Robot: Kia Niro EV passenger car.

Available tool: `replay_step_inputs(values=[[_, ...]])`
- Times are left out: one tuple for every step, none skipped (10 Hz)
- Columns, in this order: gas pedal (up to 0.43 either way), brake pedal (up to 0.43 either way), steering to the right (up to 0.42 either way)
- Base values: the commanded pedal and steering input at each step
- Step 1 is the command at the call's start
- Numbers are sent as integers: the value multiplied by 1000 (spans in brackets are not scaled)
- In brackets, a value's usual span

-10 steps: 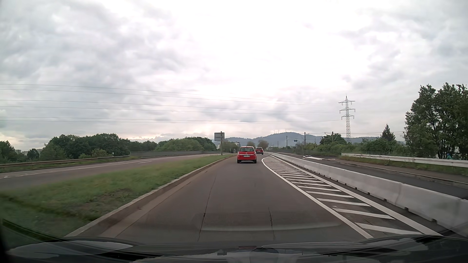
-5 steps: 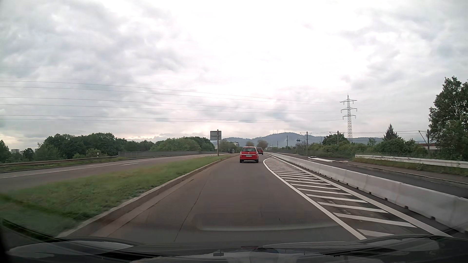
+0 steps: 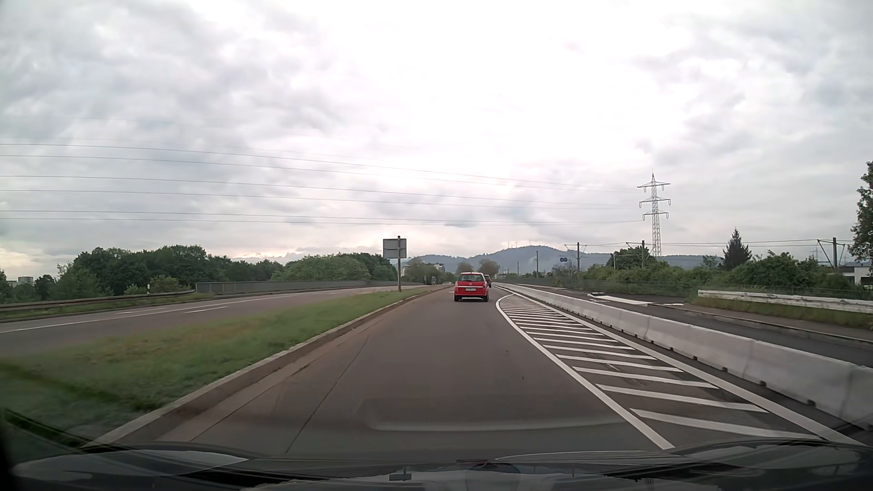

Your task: Follow the waypoints while adhering to traffic rules and regulations

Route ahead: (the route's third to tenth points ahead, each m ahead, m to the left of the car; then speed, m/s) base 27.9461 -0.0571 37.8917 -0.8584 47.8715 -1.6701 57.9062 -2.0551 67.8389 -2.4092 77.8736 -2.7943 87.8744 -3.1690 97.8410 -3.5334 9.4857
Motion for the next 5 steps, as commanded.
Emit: replay_step_inputs(values=[[138, 0, 4], [138, 0, 4], [138, 0, 5], [138, 0, 7], [138, 0, 7]])
